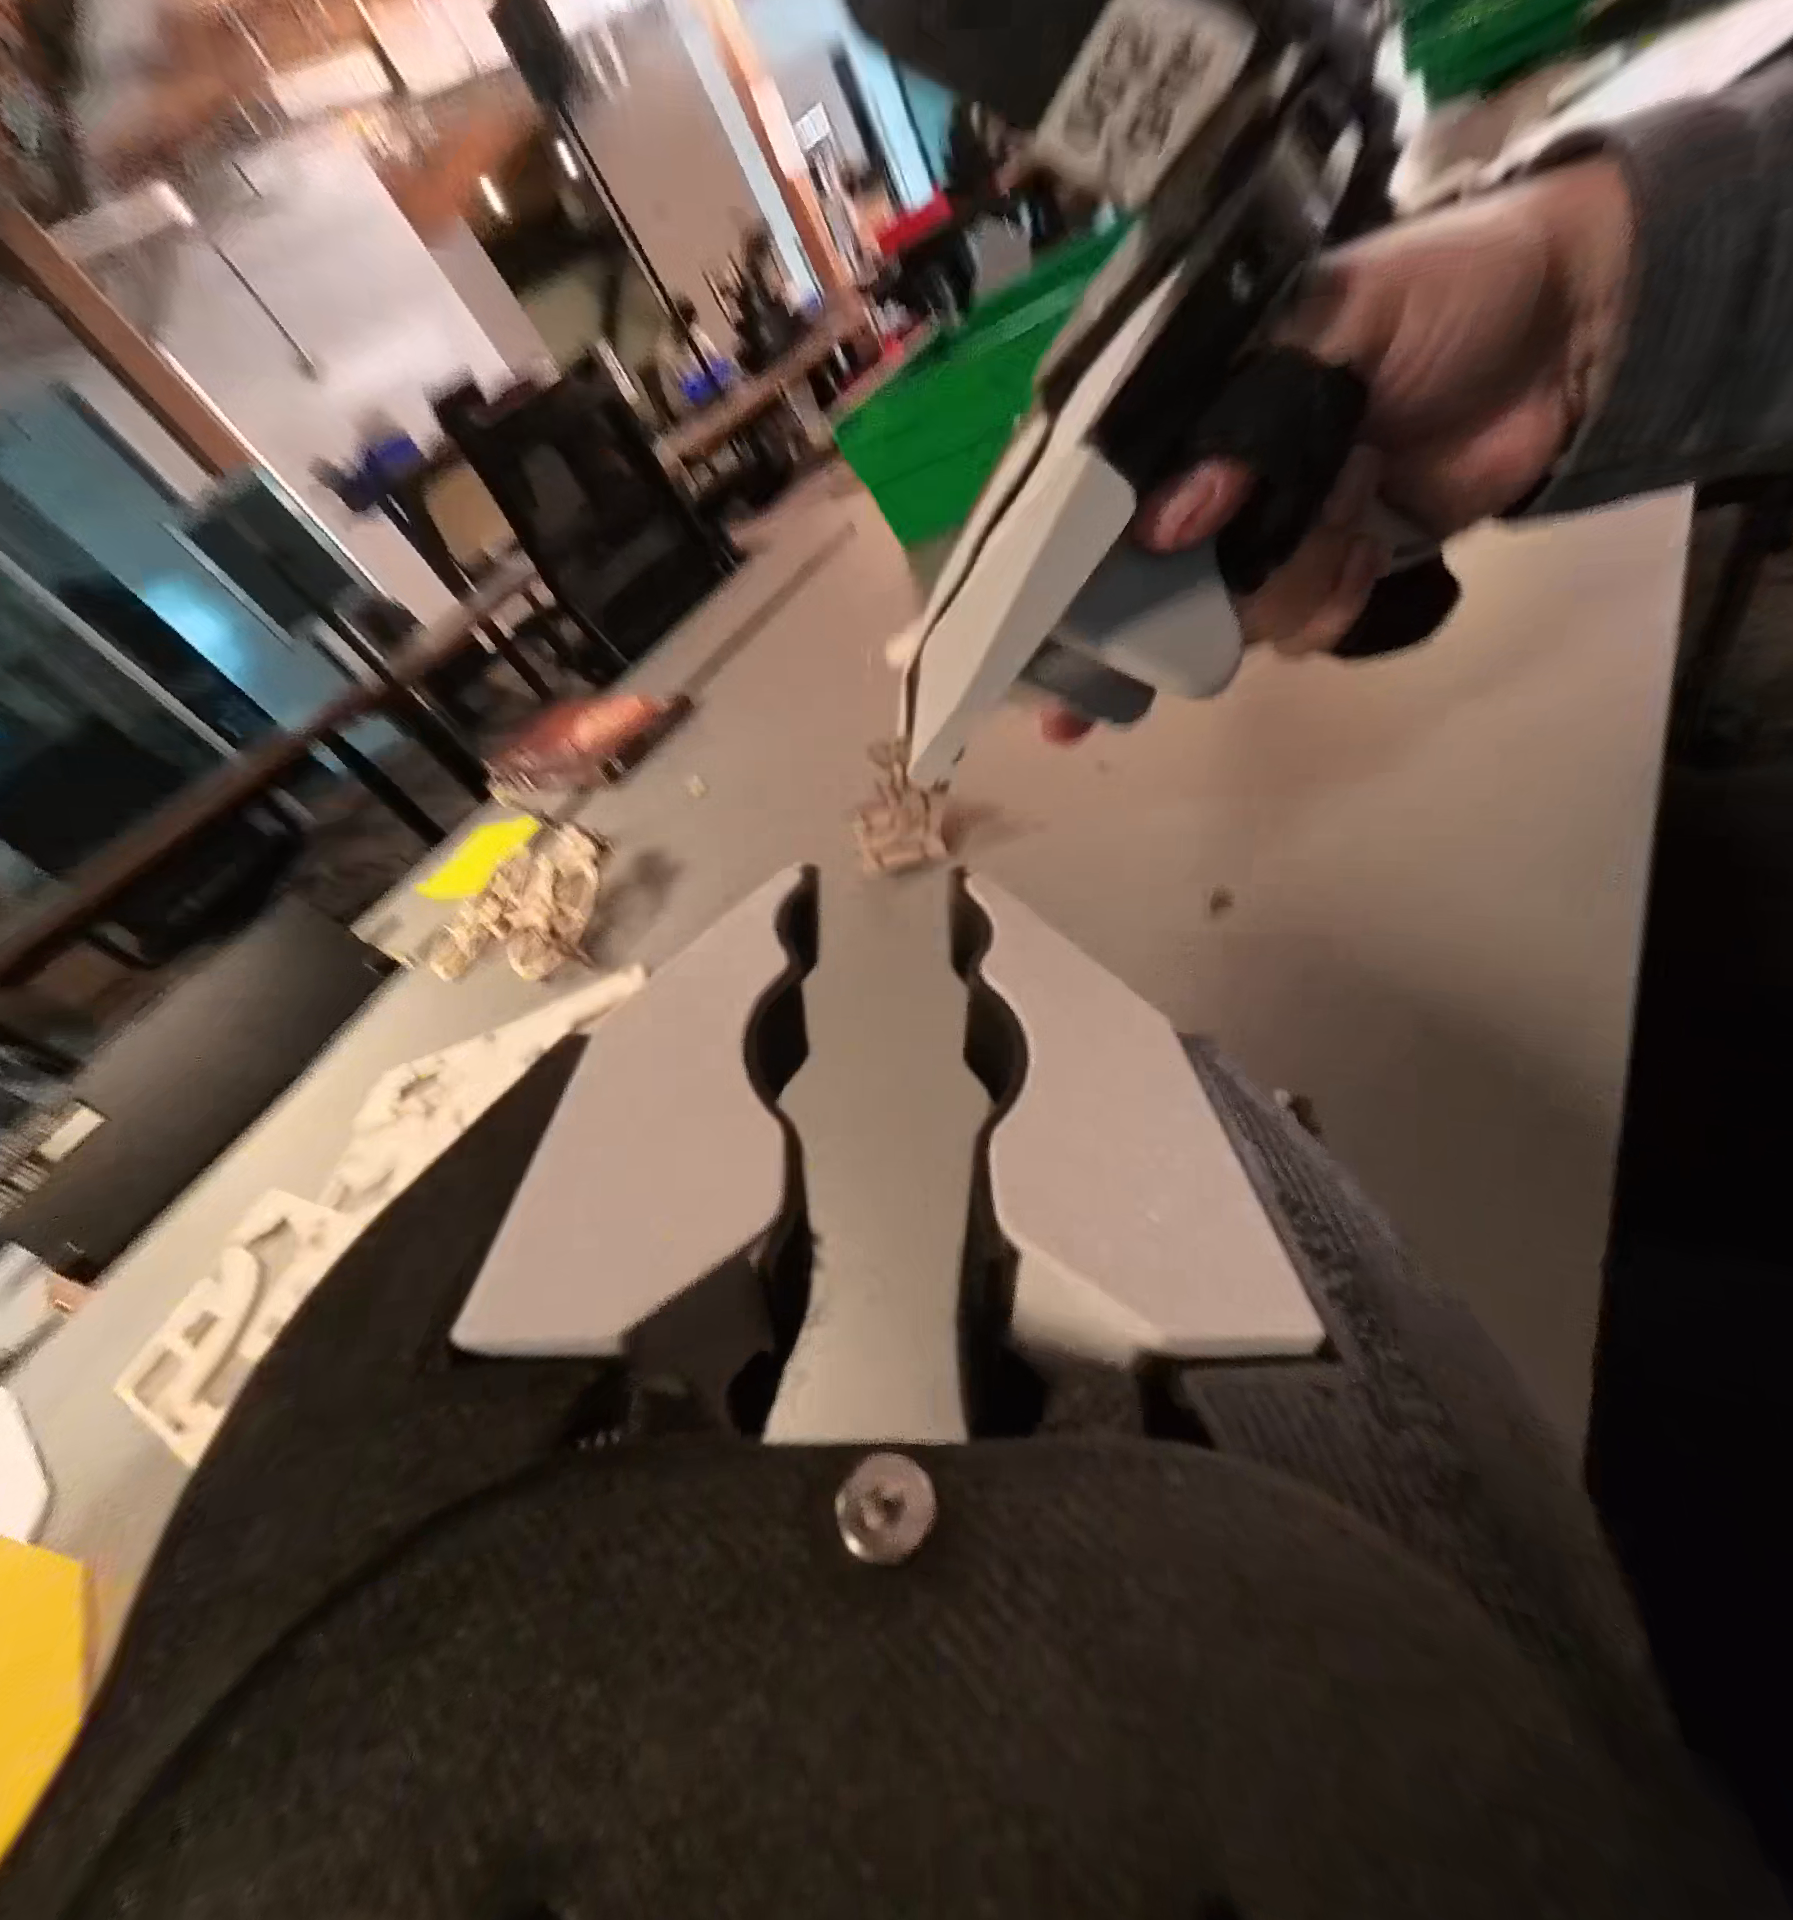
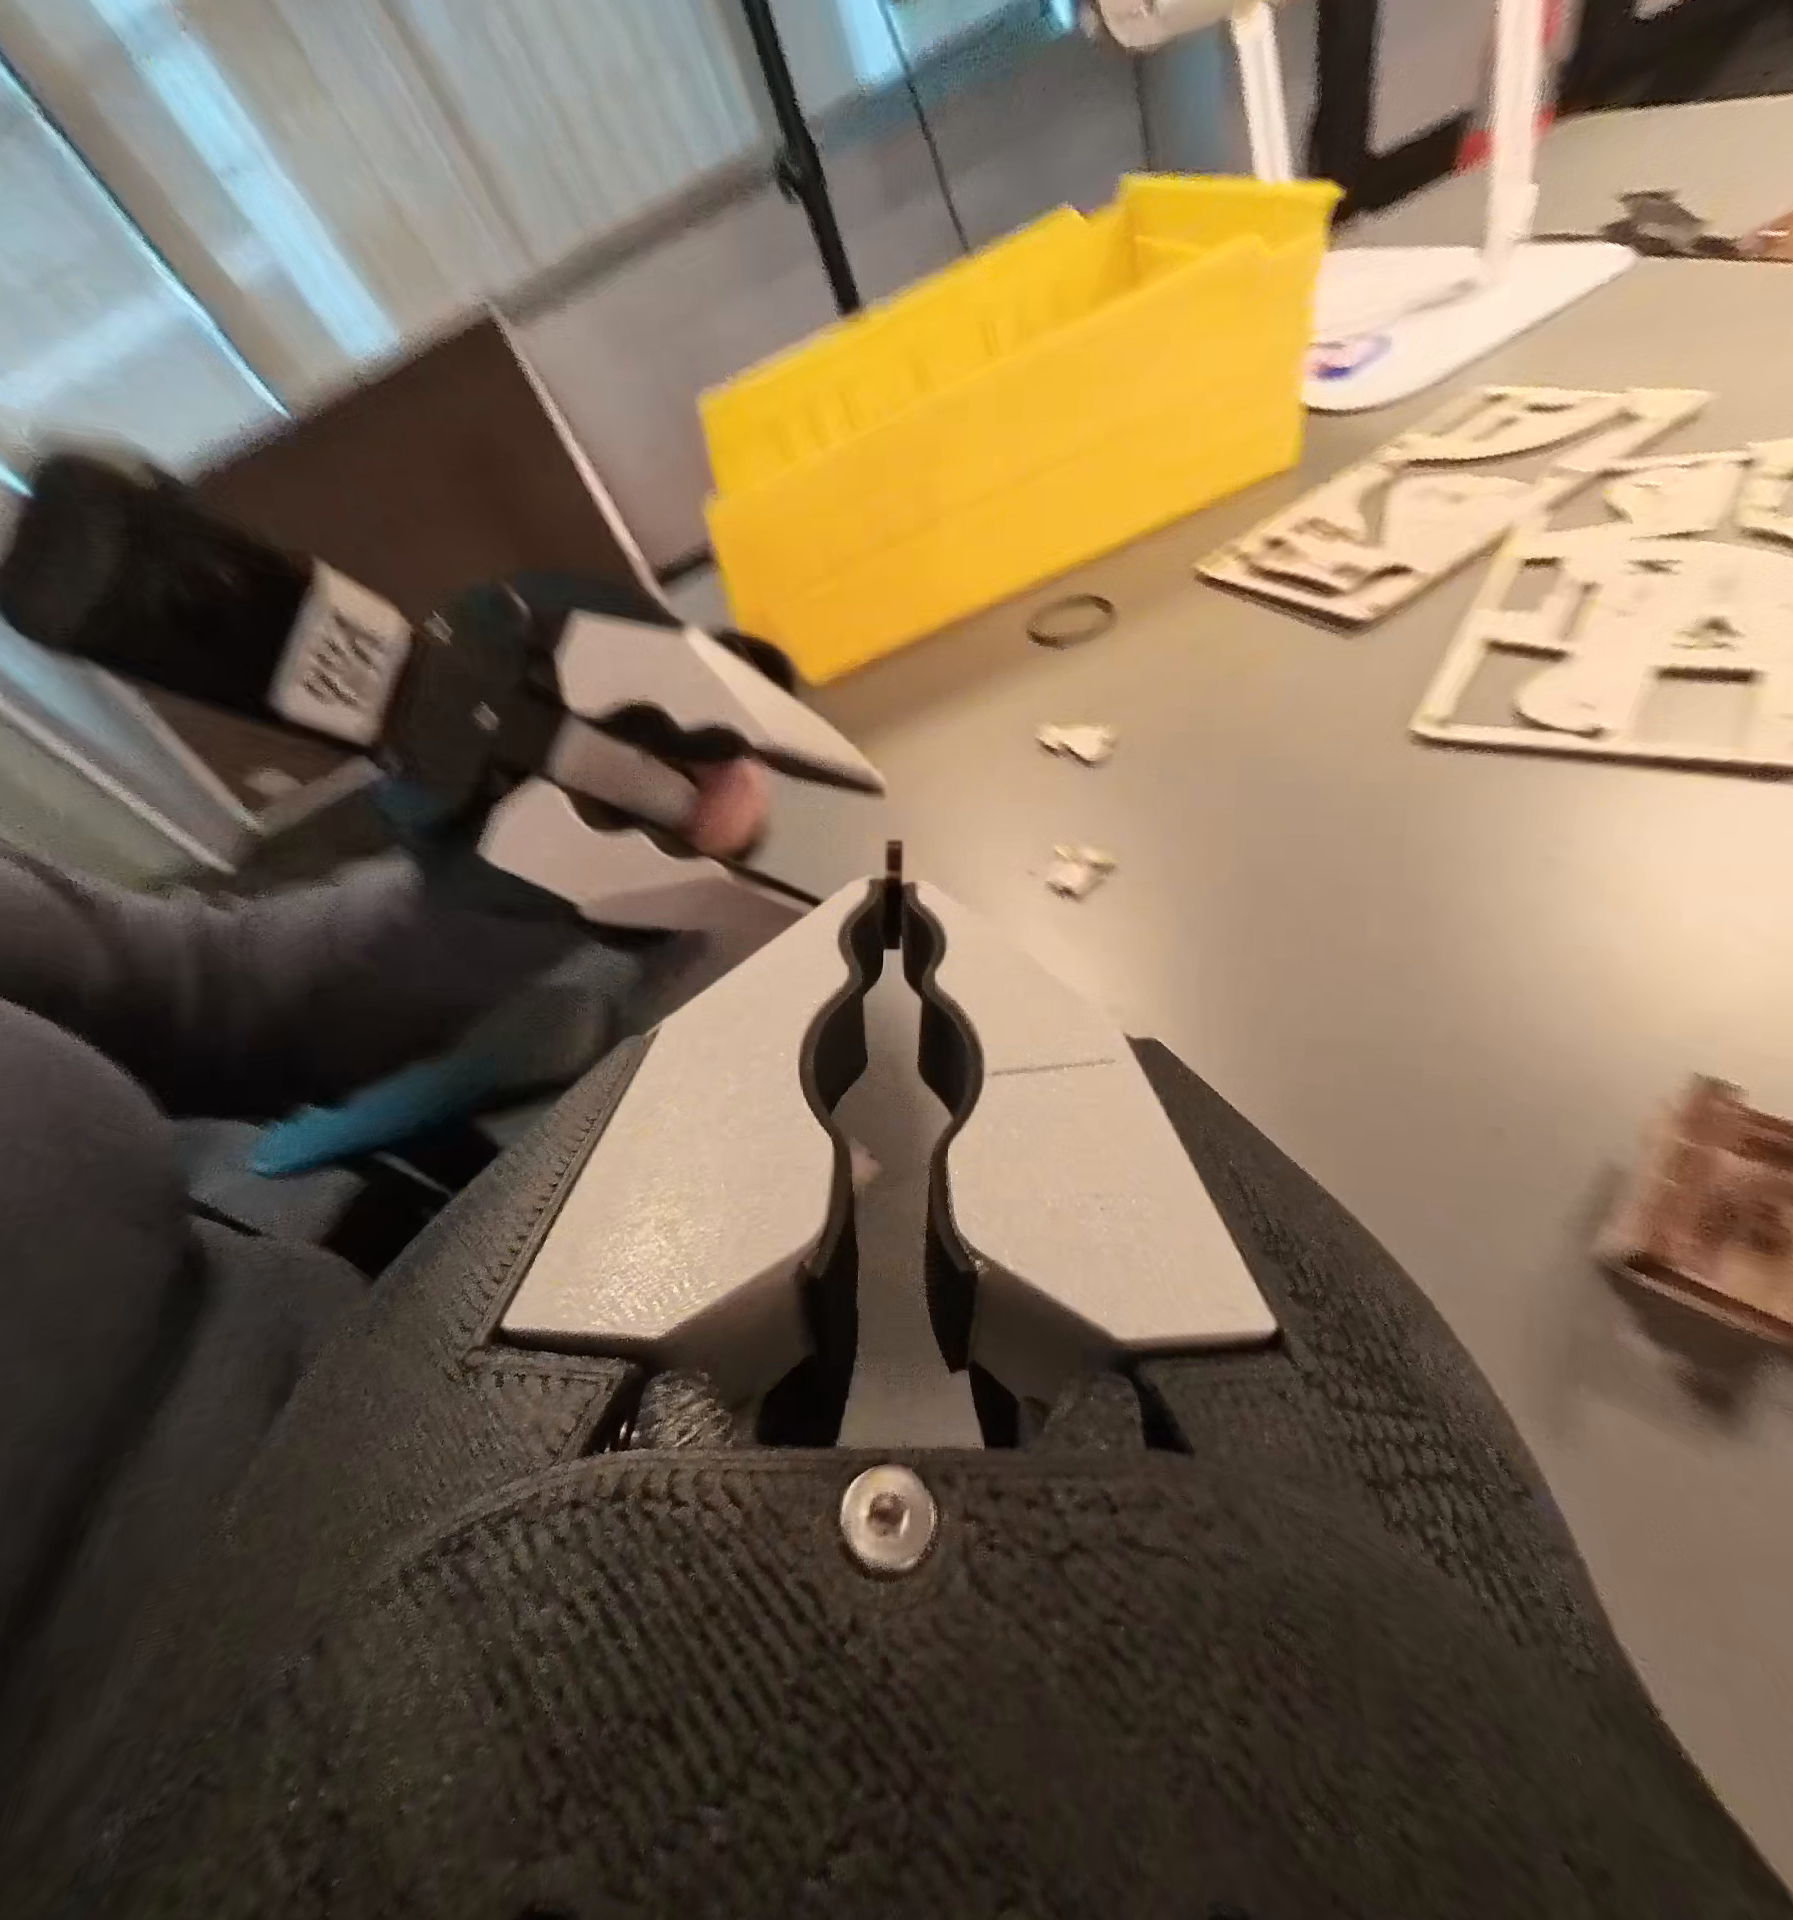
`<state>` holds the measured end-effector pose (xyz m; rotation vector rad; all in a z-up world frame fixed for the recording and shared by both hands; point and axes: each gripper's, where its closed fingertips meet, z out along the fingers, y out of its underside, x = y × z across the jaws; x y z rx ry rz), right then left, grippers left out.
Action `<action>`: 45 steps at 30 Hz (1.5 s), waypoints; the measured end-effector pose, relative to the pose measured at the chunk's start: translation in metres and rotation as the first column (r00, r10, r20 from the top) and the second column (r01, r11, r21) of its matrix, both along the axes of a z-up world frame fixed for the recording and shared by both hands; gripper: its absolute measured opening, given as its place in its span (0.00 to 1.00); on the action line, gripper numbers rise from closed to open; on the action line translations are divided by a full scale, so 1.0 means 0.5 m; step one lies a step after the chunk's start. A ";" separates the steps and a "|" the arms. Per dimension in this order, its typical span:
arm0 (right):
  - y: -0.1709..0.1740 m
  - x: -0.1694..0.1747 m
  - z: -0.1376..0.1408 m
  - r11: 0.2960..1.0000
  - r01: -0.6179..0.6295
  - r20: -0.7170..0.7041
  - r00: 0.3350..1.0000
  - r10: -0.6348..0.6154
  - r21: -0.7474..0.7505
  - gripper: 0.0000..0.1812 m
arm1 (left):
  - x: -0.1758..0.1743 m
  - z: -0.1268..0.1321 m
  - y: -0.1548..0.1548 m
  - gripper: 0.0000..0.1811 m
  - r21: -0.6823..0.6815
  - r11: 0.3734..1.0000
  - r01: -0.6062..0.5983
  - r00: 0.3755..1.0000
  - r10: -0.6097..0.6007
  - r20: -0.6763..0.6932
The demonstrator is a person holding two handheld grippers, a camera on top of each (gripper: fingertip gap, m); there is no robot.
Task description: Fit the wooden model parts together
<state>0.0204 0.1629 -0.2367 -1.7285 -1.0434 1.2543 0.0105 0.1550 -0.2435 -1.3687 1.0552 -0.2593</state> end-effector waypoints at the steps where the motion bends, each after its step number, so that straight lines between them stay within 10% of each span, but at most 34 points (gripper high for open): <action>1: 0.012 0.014 -0.022 0.998 0.025 0.071 0.997 -0.029 0.055 0.00 | -0.002 -0.021 0.004 0.15 -0.061 0.998 0.003 1.000 -0.005 -0.024; 7: 0.020 0.059 -0.138 0.977 -0.009 0.421 0.903 -0.084 0.214 0.00 | -0.014 -0.130 0.022 0.16 -0.337 0.942 -0.001 0.978 -0.069 -0.195; 15: 0.053 0.084 -0.182 0.994 0.101 0.485 0.867 -0.113 0.050 0.08 | -0.055 -0.109 0.017 0.16 -0.391 0.920 -0.014 0.991 -0.038 -0.127; 22: 0.065 0.094 -0.139 0.968 0.132 0.446 0.868 -0.218 0.215 0.23 | -0.240 -0.123 0.117 0.17 -0.492 0.785 -0.377 0.924 0.353 -0.143; 33: 0.009 0.043 -0.106 0.942 -0.024 0.377 0.920 -0.110 0.335 0.21 | -0.260 -0.190 0.142 0.04 -0.596 0.692 -0.408 0.909 0.243 -0.339; 41: 0.009 -0.008 -0.084 0.650 -0.190 0.418 0.883 -0.215 0.735 0.13 | -0.202 -0.158 0.121 0.03 -0.645 0.687 -0.336 0.942 0.253 -0.221; 45: -0.008 -0.019 -0.080 0.627 -0.190 0.384 0.904 -0.189 0.756 0.14 | -0.130 -0.132 0.071 0.03 -0.733 0.657 -0.176 0.981 0.175 -0.078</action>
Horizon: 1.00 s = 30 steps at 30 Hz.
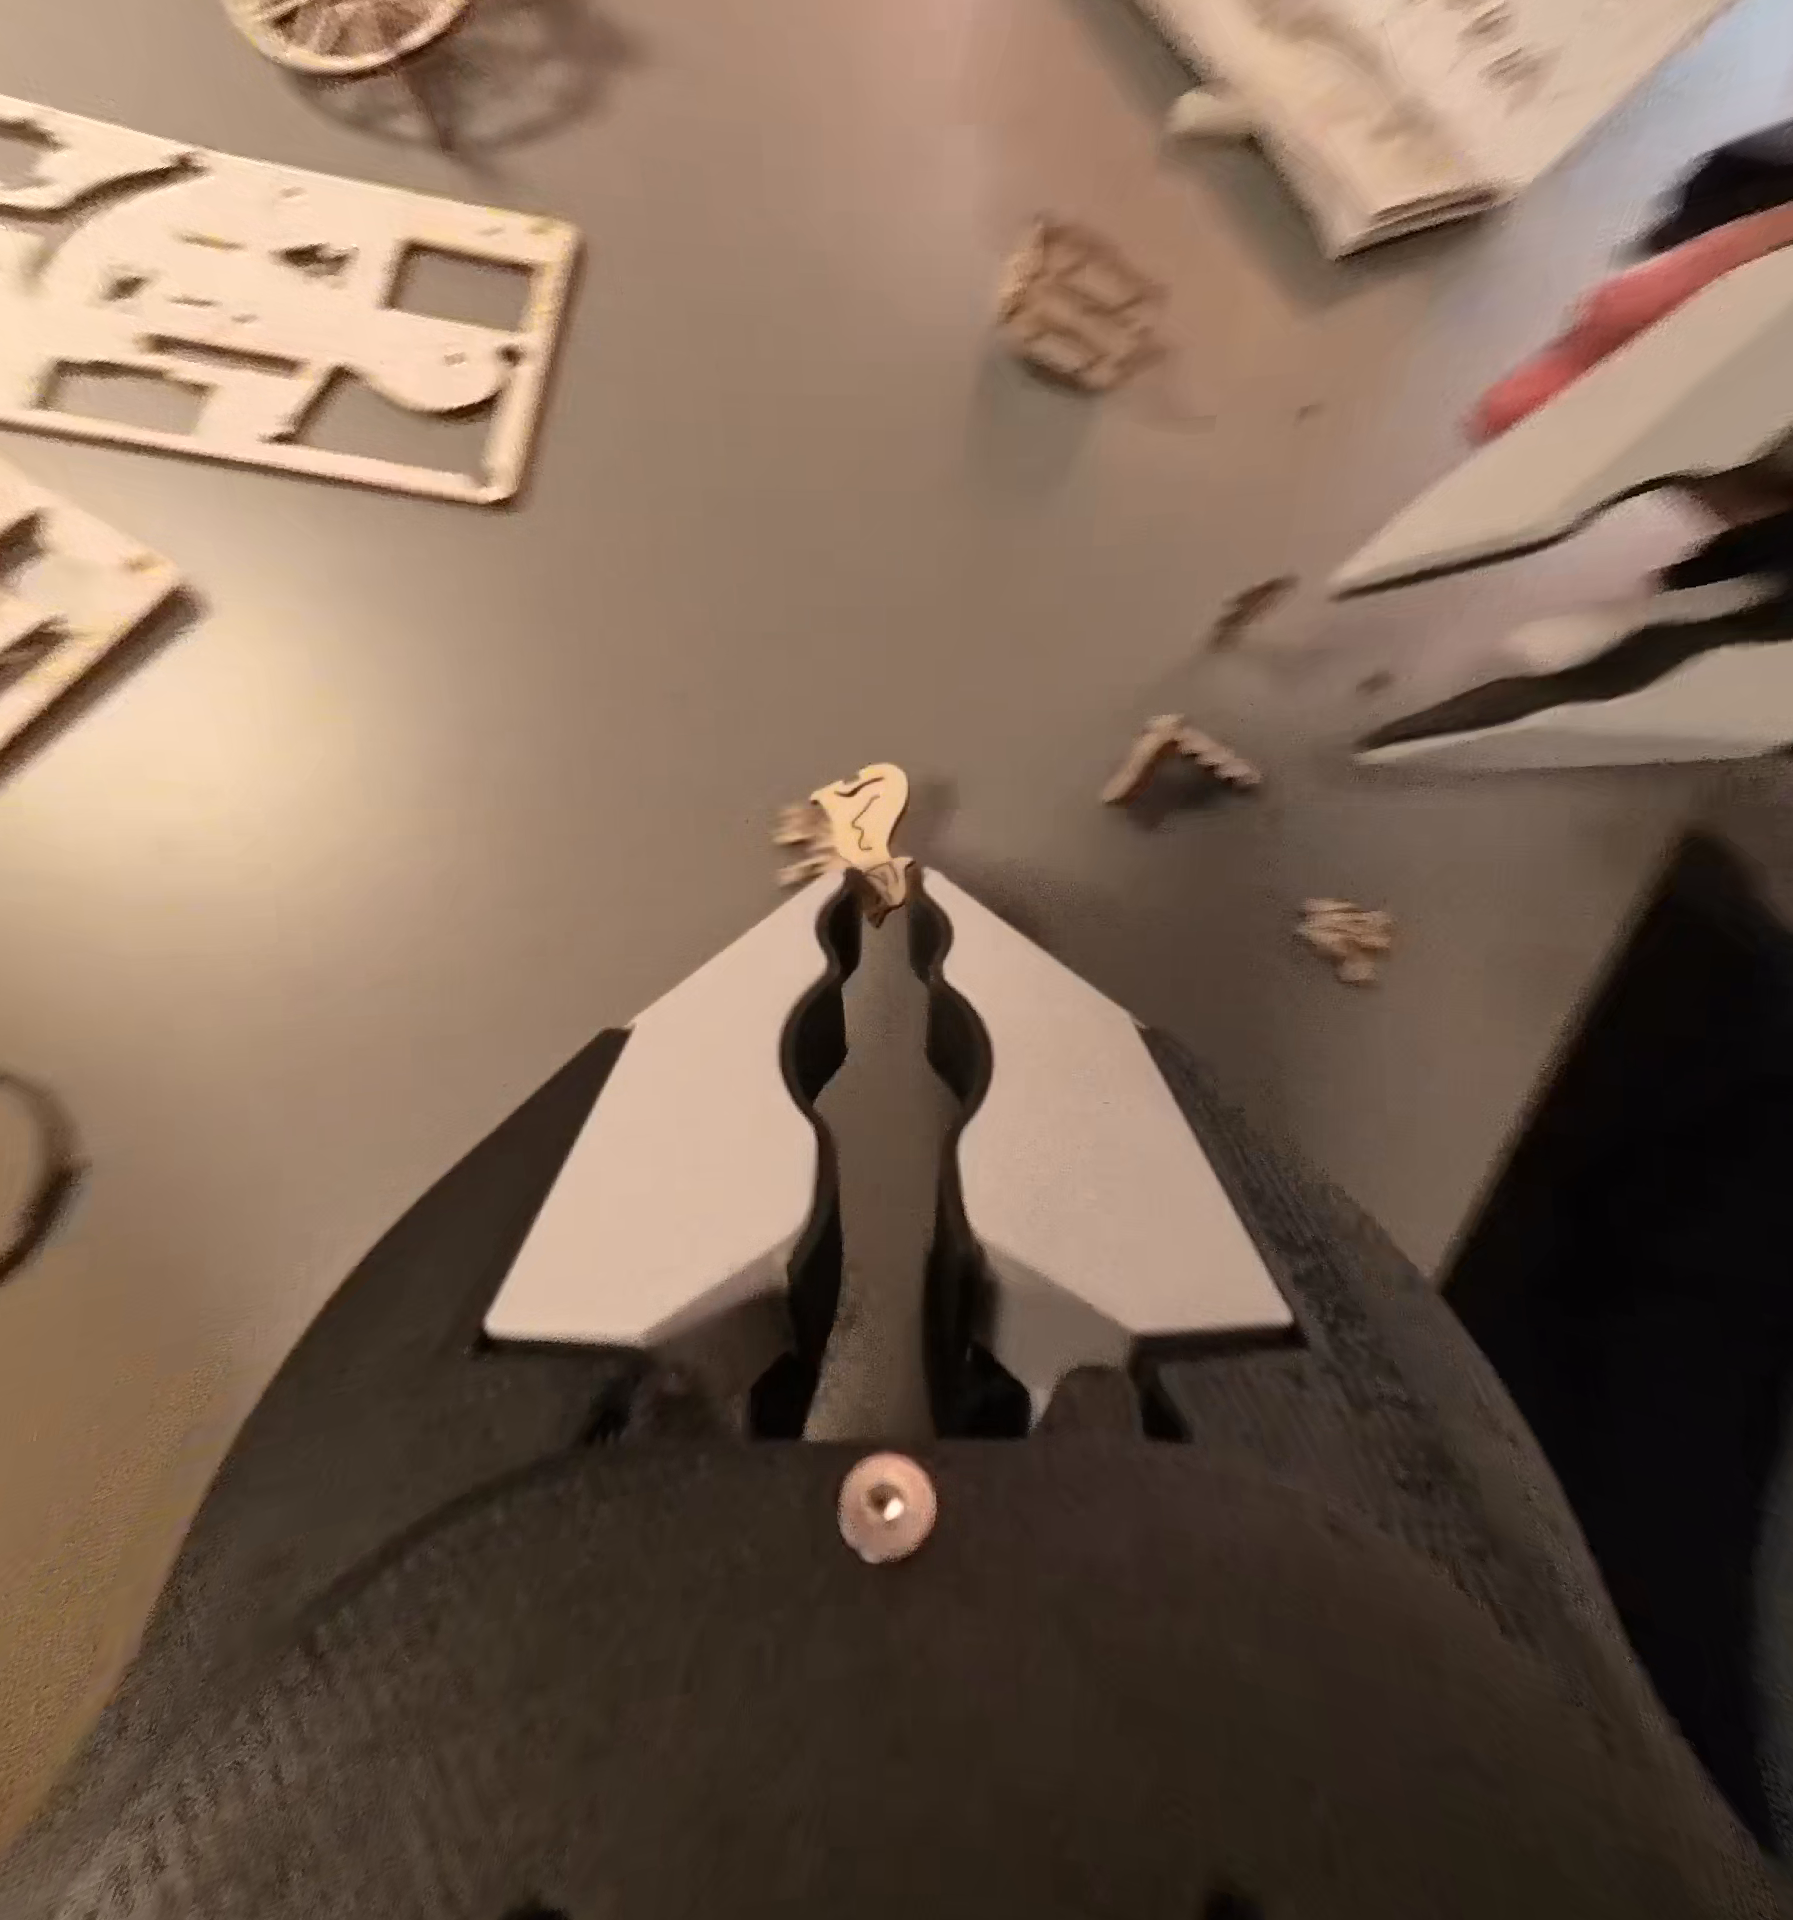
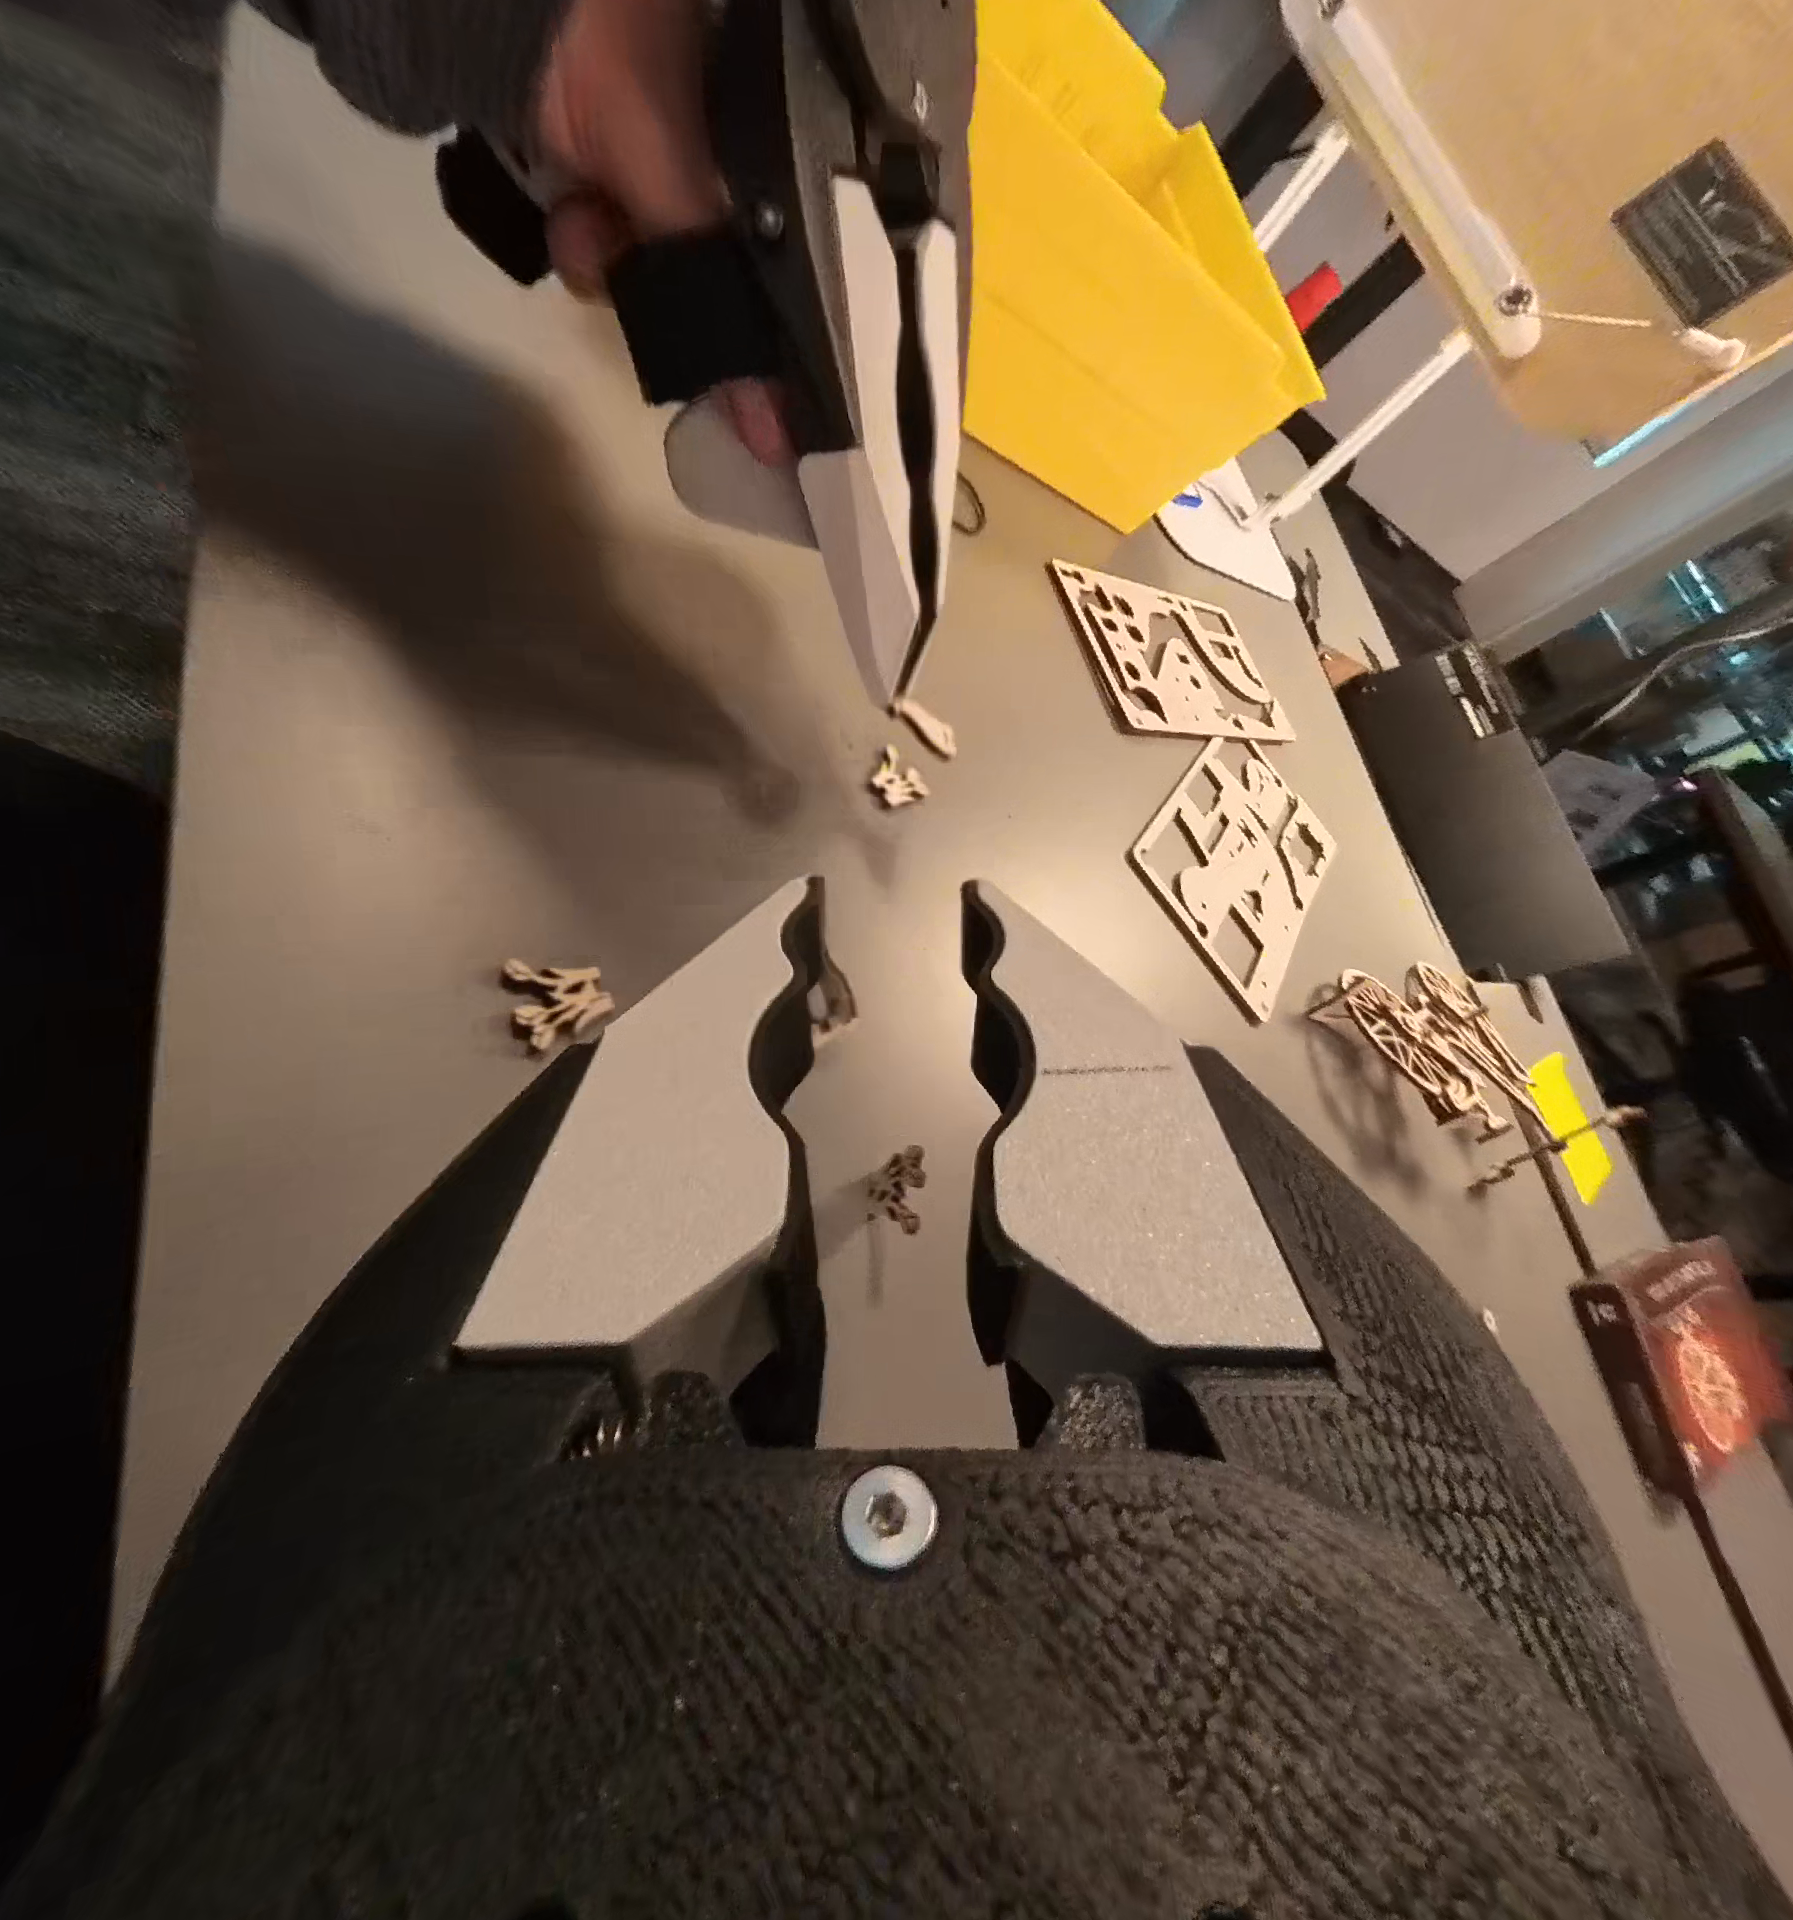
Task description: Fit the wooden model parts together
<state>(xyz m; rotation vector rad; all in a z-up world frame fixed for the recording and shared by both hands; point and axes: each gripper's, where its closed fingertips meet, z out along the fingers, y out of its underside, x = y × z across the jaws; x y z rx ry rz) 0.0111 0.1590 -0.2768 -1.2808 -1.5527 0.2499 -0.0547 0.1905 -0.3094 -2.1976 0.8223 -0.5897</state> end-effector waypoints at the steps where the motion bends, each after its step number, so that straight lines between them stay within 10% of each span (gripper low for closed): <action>1: -0.003 0.001 0.000 1.000 -0.009 0.001 1.000 0.009 0.014 0.14 | 0.014 0.006 -0.010 0.04 -0.012 1.000 0.007 1.000 -0.006 0.024; 4: 0.006 0.024 -0.026 0.996 0.017 0.112 0.993 -0.027 0.086 0.12 | -0.011 -0.020 -0.009 0.03 0.016 0.998 -0.053 0.984 0.055 -0.170; 10: -0.003 0.042 -0.073 0.901 0.200 0.056 0.979 -0.194 -0.385 0.12 | -0.014 -0.046 -0.015 0.15 0.020 0.998 -0.056 0.964 0.059 -0.260; 20: 0.024 0.034 -0.112 0.863 0.372 0.118 0.928 -0.354 -0.343 0.09 | 0.032 0.020 -0.030 0.19 0.242 0.969 0.054 0.978 -0.003 -0.208; 30: 0.003 0.021 -0.091 0.652 0.123 -0.033 0.975 -0.221 -0.748 0.02 | 0.100 0.037 -0.095 0.23 0.468 0.765 0.442 0.895 -0.343 -0.284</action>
